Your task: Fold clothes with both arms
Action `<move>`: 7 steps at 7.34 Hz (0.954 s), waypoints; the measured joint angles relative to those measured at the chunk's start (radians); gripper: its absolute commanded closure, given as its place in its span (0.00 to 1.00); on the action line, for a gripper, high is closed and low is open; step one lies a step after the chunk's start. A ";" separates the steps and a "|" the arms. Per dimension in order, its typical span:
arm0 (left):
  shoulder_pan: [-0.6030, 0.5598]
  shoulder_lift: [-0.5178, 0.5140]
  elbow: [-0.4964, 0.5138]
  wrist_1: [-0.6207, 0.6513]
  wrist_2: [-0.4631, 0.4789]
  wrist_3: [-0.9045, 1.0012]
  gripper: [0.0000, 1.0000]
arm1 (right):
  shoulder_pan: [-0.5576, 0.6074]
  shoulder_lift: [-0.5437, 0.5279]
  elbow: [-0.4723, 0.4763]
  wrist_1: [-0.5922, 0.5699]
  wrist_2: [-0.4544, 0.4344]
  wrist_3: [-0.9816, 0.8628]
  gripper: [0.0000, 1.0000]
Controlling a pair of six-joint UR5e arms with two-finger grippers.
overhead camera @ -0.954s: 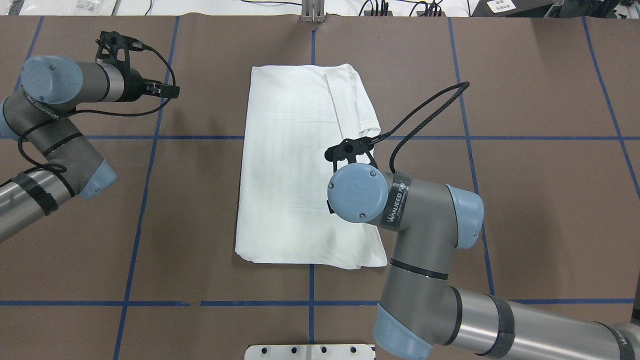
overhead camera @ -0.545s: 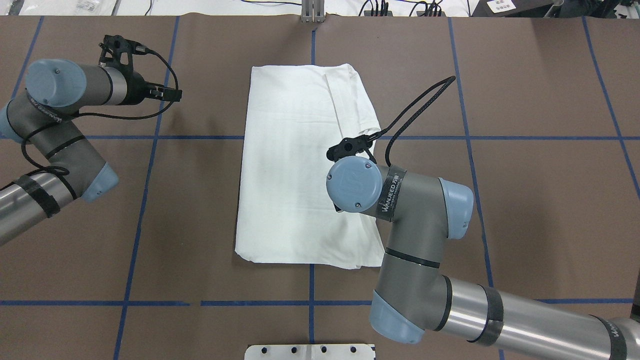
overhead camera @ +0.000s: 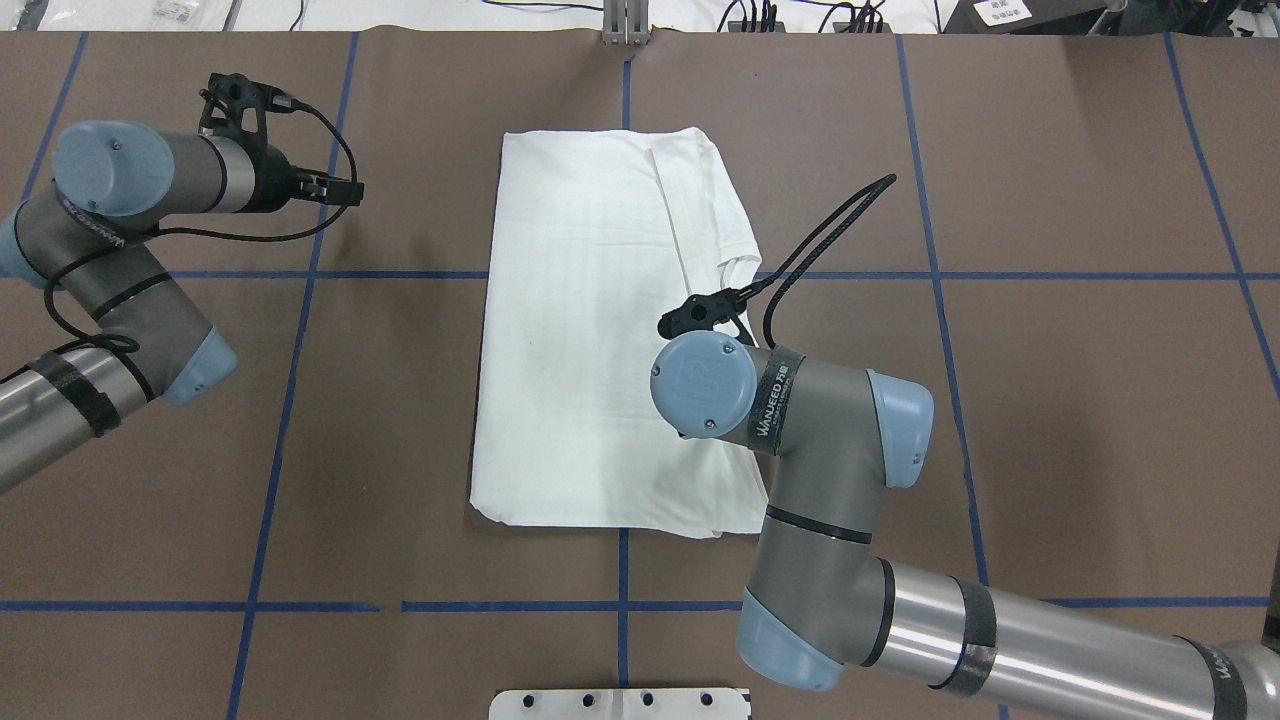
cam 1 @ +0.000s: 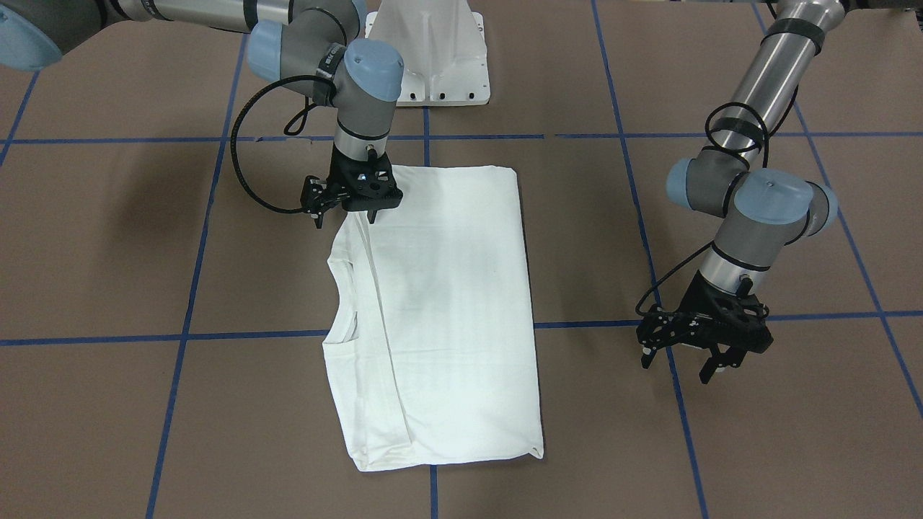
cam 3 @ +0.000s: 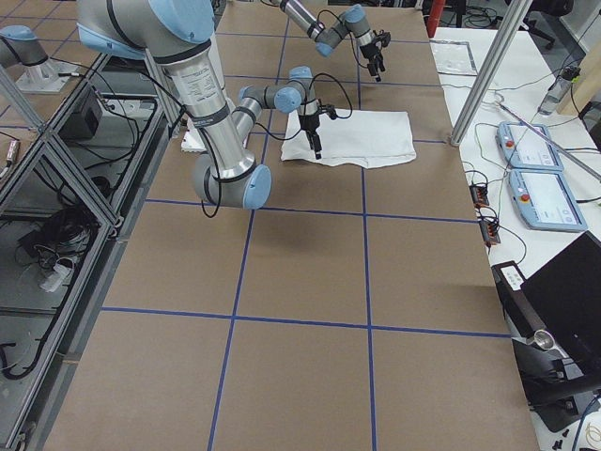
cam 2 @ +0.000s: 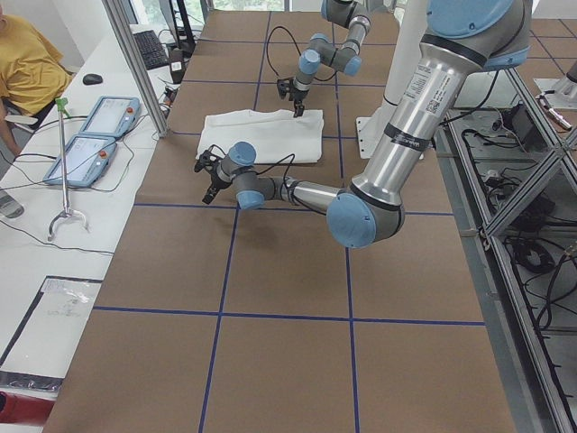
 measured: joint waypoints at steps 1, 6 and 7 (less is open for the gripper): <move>0.000 0.000 0.000 0.000 0.000 0.000 0.00 | -0.004 -0.002 -0.007 -0.001 -0.001 0.000 0.00; 0.001 -0.001 0.000 0.000 0.000 0.001 0.00 | 0.061 -0.054 -0.014 -0.013 0.004 -0.044 0.00; 0.002 -0.001 0.000 0.000 0.000 0.001 0.00 | 0.094 -0.082 -0.013 -0.011 0.004 -0.077 0.00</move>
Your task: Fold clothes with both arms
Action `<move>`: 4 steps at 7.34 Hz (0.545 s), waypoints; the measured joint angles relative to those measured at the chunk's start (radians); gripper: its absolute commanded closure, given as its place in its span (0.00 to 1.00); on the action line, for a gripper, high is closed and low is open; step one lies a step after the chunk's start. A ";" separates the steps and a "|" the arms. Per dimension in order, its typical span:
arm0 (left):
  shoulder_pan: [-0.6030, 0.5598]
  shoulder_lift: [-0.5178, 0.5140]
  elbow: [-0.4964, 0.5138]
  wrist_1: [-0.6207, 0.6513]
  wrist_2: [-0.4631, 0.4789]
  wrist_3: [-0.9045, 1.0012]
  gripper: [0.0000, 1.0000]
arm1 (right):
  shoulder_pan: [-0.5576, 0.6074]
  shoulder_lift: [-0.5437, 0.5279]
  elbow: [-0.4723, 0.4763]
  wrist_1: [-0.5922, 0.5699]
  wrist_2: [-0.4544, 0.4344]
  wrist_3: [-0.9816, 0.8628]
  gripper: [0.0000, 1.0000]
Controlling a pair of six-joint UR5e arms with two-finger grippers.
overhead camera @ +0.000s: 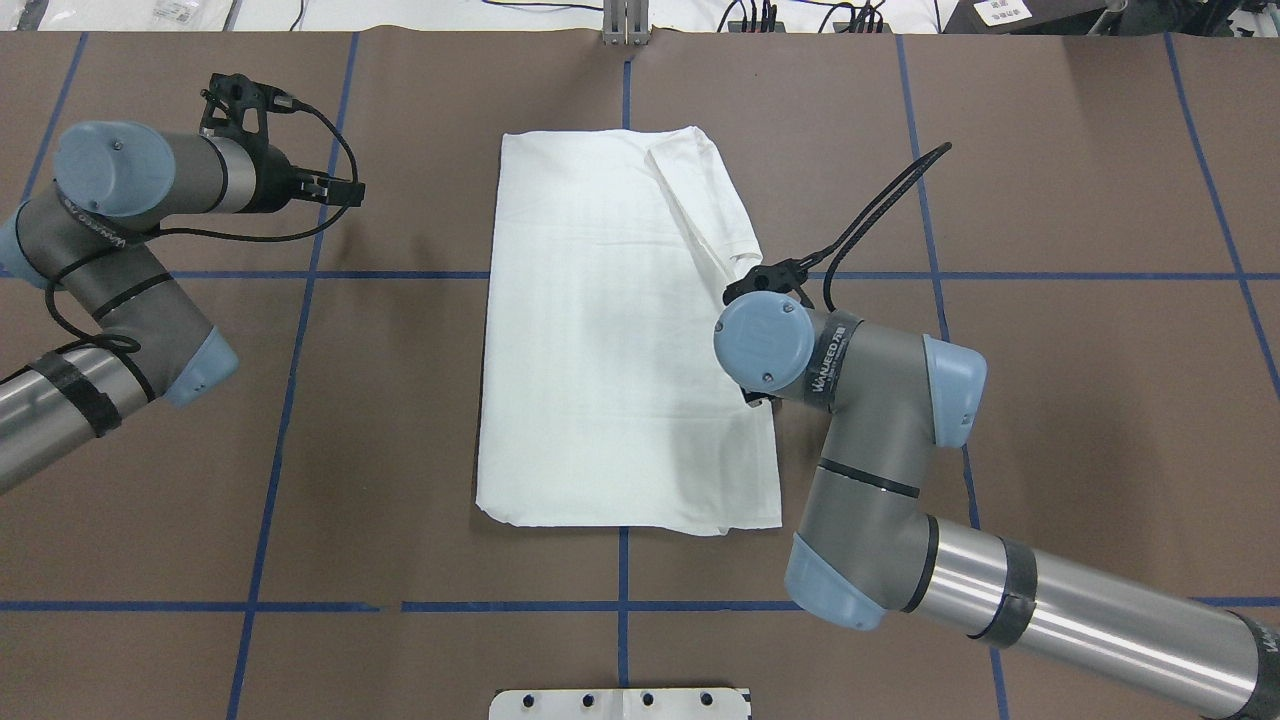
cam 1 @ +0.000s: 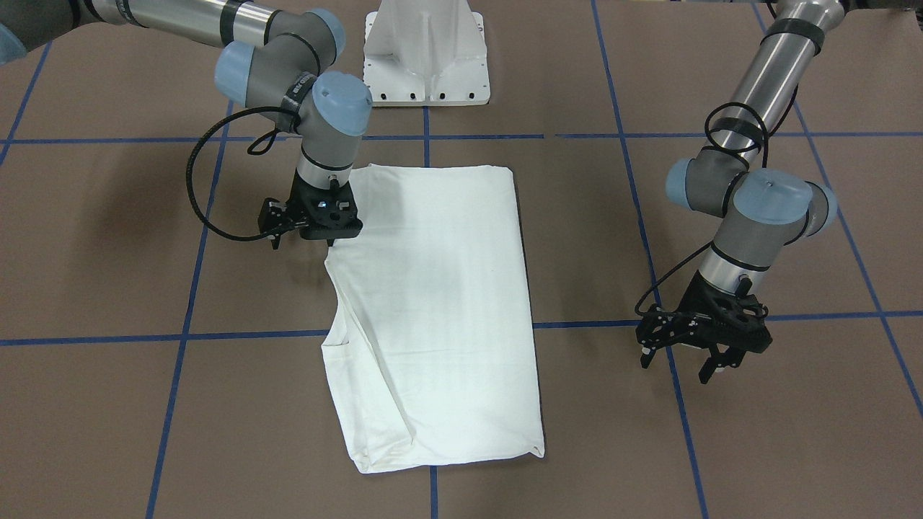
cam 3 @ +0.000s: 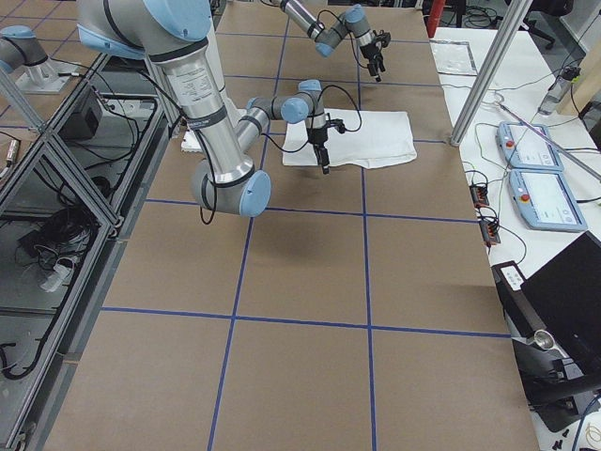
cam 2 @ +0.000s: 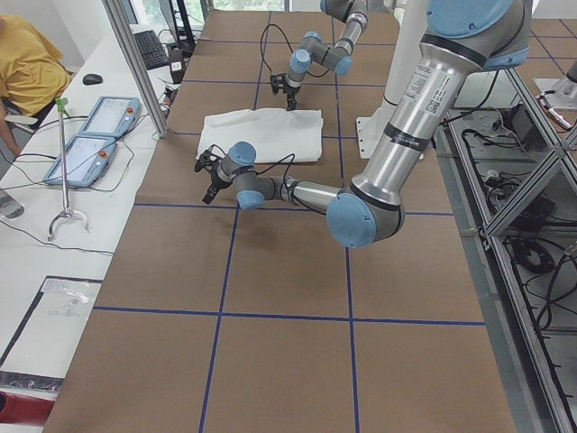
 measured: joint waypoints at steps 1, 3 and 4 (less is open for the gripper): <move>0.001 0.000 0.000 0.000 0.000 0.000 0.00 | 0.028 -0.023 0.004 0.004 0.001 -0.026 0.00; 0.001 0.000 -0.002 0.000 0.000 -0.001 0.00 | 0.073 -0.001 0.006 0.025 0.015 -0.043 0.00; 0.001 0.000 -0.003 0.000 0.000 -0.002 0.00 | 0.086 0.043 -0.010 0.054 0.028 -0.039 0.00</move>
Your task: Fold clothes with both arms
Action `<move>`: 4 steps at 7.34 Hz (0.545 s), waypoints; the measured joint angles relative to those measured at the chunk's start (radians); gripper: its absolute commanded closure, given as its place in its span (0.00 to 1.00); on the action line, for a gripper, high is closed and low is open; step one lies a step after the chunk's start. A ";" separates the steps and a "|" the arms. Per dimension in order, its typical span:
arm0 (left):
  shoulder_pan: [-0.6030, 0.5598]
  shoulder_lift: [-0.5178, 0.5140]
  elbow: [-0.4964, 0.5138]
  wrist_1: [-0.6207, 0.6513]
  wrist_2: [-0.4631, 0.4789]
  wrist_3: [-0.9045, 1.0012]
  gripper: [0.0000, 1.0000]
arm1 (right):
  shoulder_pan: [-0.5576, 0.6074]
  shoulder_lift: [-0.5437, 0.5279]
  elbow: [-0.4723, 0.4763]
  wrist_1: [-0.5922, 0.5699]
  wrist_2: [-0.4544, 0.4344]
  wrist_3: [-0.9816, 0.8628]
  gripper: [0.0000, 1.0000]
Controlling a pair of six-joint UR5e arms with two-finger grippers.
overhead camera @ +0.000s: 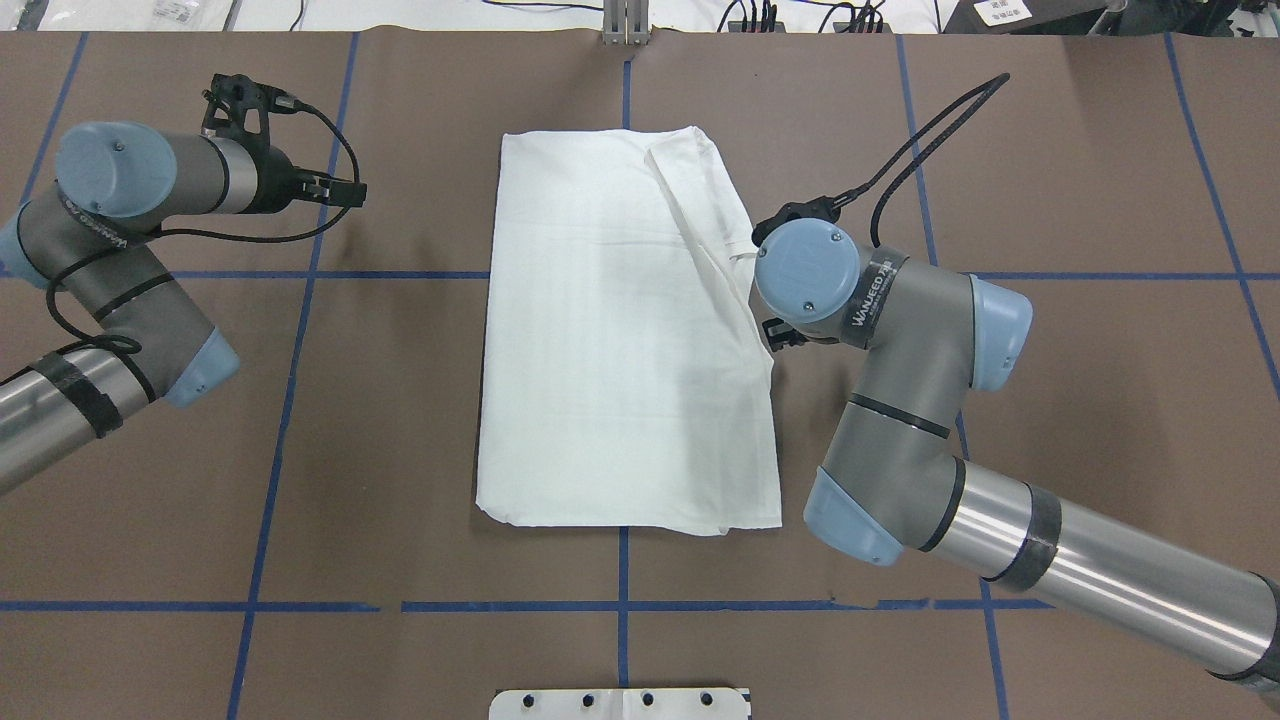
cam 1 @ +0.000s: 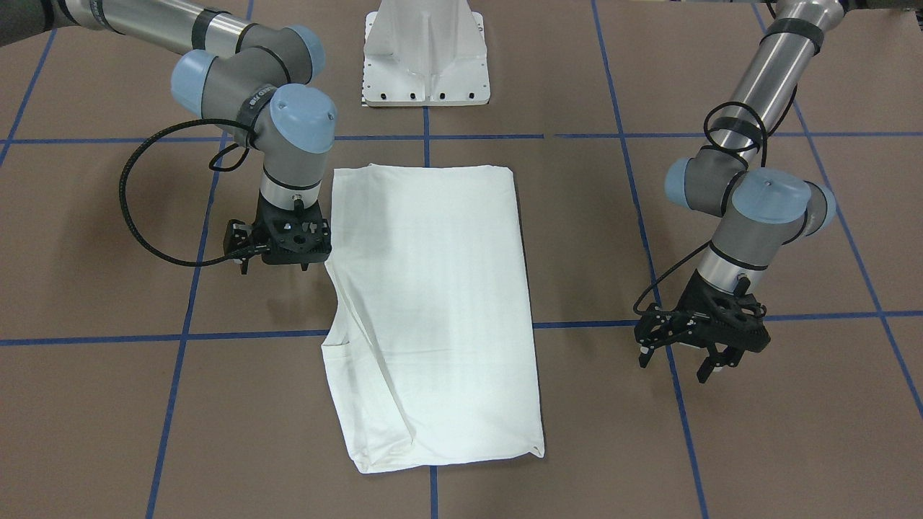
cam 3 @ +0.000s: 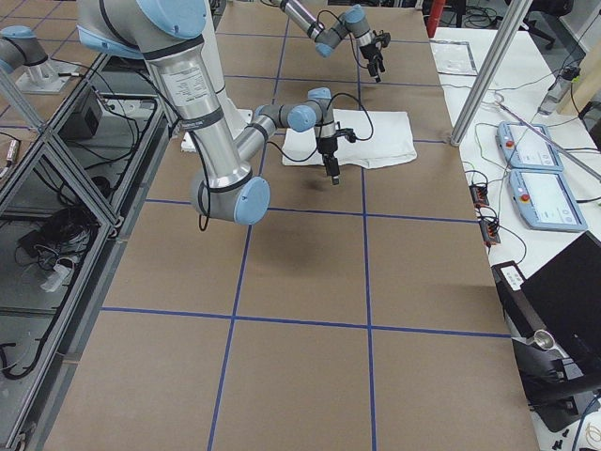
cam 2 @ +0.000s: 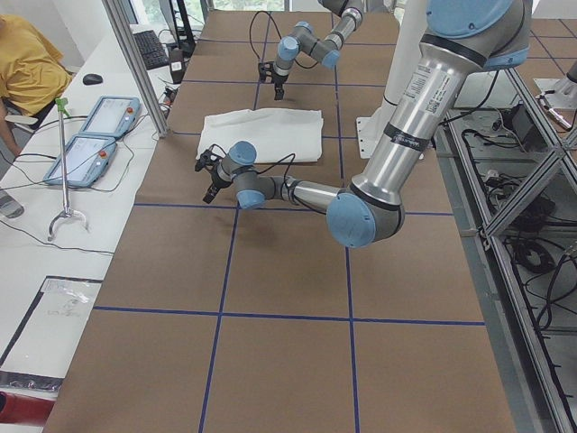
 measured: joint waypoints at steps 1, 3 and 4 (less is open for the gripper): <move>0.000 0.000 0.000 0.000 0.000 0.000 0.00 | 0.007 0.056 -0.038 0.026 0.009 0.008 0.00; 0.000 0.001 0.002 0.000 -0.001 -0.001 0.00 | 0.016 0.180 -0.203 0.120 0.014 0.026 0.00; 0.000 0.002 0.003 0.000 -0.001 -0.001 0.00 | 0.019 0.227 -0.300 0.182 0.012 0.025 0.00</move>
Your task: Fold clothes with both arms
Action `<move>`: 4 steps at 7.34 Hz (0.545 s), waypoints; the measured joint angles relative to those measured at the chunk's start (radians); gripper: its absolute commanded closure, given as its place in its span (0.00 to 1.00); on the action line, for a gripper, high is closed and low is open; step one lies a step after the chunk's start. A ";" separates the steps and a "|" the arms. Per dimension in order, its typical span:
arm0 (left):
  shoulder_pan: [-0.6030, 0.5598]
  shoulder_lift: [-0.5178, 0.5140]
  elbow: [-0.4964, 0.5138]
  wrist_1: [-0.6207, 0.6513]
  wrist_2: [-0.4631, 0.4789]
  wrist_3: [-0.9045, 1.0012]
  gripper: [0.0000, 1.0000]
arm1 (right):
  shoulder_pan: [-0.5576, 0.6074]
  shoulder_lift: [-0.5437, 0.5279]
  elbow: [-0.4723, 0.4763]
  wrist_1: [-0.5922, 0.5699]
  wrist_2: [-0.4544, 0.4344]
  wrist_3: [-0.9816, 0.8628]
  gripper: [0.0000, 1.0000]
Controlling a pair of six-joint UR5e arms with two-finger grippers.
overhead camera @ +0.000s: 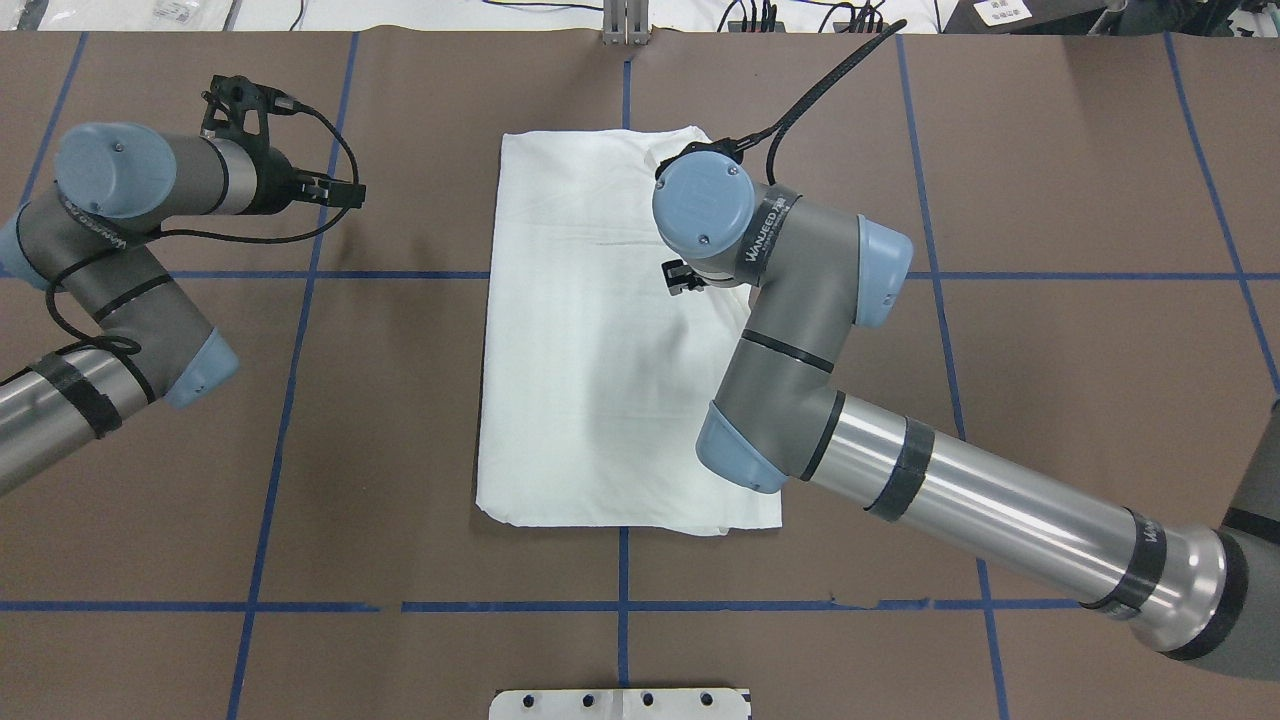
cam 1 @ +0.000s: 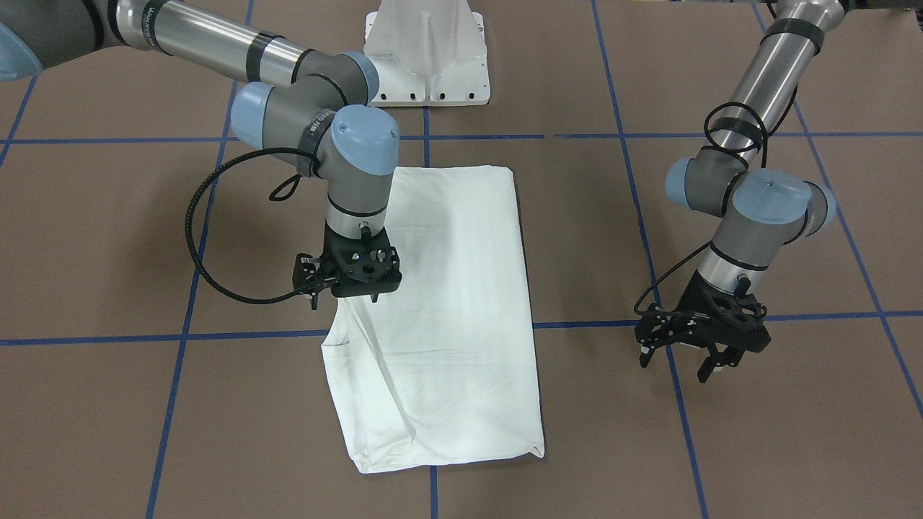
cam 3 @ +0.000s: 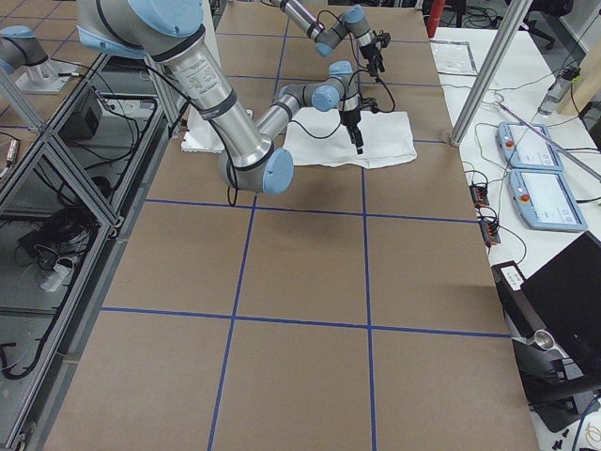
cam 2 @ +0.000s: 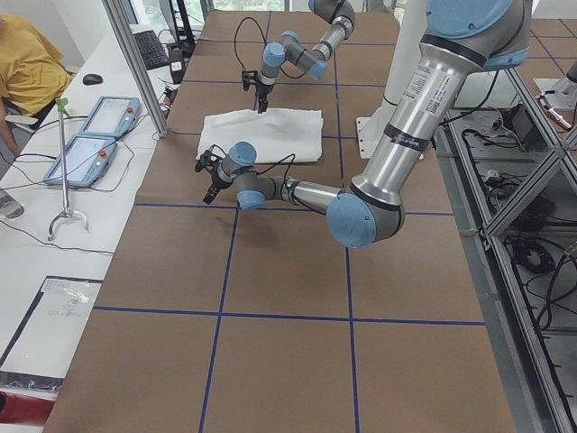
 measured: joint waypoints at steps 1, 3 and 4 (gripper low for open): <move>0.000 0.005 0.000 -0.002 0.000 0.000 0.00 | 0.001 0.035 -0.076 0.039 -0.002 -0.007 0.00; 0.001 0.018 0.001 -0.023 0.000 0.001 0.00 | 0.002 0.054 -0.149 0.058 -0.005 -0.022 0.00; 0.001 0.020 0.001 -0.028 0.000 0.001 0.00 | 0.002 0.055 -0.161 0.058 -0.006 -0.029 0.00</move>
